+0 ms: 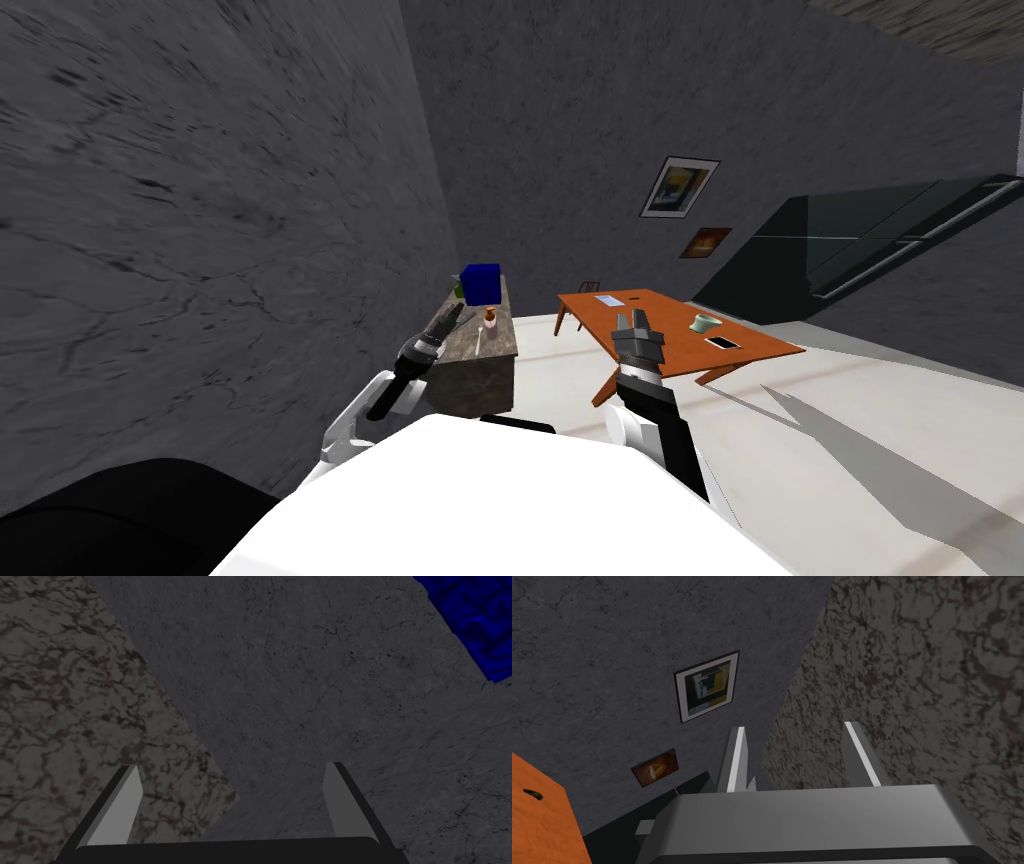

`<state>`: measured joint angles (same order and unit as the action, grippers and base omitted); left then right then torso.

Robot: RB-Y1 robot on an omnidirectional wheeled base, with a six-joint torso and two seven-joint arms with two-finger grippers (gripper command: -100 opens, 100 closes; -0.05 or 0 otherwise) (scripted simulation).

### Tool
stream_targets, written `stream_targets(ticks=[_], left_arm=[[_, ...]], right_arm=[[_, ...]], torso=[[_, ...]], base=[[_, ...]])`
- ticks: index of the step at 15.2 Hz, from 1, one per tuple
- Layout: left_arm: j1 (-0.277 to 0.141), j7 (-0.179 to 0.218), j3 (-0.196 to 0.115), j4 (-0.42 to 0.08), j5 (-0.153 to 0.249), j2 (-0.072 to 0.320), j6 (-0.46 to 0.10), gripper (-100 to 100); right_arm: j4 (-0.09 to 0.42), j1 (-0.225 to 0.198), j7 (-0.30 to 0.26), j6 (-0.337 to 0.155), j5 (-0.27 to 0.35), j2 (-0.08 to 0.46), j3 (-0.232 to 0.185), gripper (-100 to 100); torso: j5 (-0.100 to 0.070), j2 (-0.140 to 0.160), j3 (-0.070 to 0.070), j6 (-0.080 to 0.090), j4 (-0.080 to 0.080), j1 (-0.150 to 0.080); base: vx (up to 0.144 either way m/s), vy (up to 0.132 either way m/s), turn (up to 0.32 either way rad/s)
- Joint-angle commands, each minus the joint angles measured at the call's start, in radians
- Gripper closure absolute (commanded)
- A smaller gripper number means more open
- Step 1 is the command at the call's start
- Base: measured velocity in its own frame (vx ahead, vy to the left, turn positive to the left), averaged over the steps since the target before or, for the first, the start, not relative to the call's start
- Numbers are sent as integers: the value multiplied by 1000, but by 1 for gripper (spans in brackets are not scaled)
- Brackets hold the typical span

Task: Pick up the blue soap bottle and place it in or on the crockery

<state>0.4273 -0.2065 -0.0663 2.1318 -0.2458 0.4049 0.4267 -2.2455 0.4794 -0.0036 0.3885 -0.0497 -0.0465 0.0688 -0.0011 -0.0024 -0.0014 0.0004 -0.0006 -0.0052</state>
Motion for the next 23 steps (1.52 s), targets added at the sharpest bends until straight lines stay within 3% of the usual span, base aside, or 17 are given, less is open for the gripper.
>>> stream_targets(ticks=[1,2,12,20,23], left_arm=[[-12,-22,2,-49,-34,40,-20,-100],[-12,-22,2,-49,-34,40,-20,-100],[-39,-109,5,-259,-181,197,-87,-100],[-53,-163,7,-390,-272,283,-129,-100],[-48,-158,5,-379,-269,285,-131,-100]], right_arm=[[0,0,0,0,0,0,0,0],[0,0,0,0,0,0,0,0],[0,0,0,0,0,0,0,0],[0,0,0,0,0,0,0,0],[0,0,0,0,0,0,0,0]], torso=[[0,0,0,0,0,0],[0,0,0,0,0,-1],[0,0,0,0,0,-2],[0,3,1,0,1,2],[0,3,2,-1,1,2]], base=[[37,-85,-131],[29,-74,-77],[33,-80,-122],[13,-55,-76],[4,-24,-31]])
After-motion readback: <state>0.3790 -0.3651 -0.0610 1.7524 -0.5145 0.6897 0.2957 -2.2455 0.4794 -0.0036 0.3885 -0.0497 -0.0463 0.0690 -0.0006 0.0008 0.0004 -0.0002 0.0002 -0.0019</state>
